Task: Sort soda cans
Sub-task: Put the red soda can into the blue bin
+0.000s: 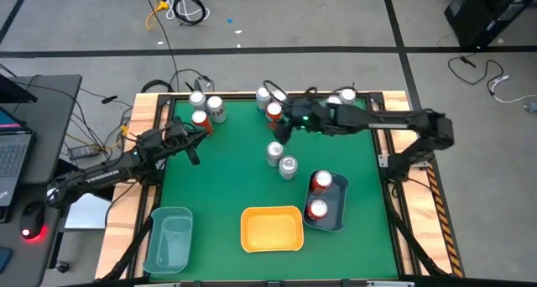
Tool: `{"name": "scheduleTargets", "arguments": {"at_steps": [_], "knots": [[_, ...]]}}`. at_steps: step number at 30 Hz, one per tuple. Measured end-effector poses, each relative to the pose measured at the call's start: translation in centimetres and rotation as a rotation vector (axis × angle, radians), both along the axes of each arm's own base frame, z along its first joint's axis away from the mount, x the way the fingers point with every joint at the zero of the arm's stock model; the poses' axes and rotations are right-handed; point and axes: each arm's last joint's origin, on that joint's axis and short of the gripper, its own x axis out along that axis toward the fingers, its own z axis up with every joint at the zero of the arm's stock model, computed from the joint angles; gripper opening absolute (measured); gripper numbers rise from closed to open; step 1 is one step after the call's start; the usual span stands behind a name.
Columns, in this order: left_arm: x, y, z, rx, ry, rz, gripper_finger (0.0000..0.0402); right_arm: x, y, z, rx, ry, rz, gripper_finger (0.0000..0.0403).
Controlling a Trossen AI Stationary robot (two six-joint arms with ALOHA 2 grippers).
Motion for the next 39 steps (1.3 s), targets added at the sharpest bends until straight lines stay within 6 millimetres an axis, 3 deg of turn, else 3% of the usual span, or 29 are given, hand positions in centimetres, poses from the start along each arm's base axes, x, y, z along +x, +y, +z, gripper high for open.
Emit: {"name": "scheduleTargets", "arguments": {"at_steps": [7,15,22,30,36,39], "knots": [[0.0,0.0,0.2,0.033,-0.011,0.002,0.0012,2.7,-3.6,-4.5,0.028,0.002,-0.113,0.0348],[0.0,0.0,0.2,0.033,-0.007,0.002,0.0012,3.5,-5.9,-8.2,0.066,0.052,-0.228,0.0385],[0.0,0.0,0.2,0.032,-0.004,0.002,0.0012,3.9,-6.5,-9.7,0.075,0.065,-0.272,0.0379],[0.0,0.0,0.1,0.028,0.003,0.003,0.0012,4.1,-7.1,-11.1,0.104,0.076,-0.290,0.0343],[0.0,0.0,0.1,0.027,0.008,0.003,0.0012,4.4,-7.0,-11.3,0.111,0.063,-0.271,0.0294],[0.0,0.0,0.0,0.025,0.010,0.003,0.0012,4.2,-6.8,-10.8,0.110,0.064,-0.254,0.0289]]}}
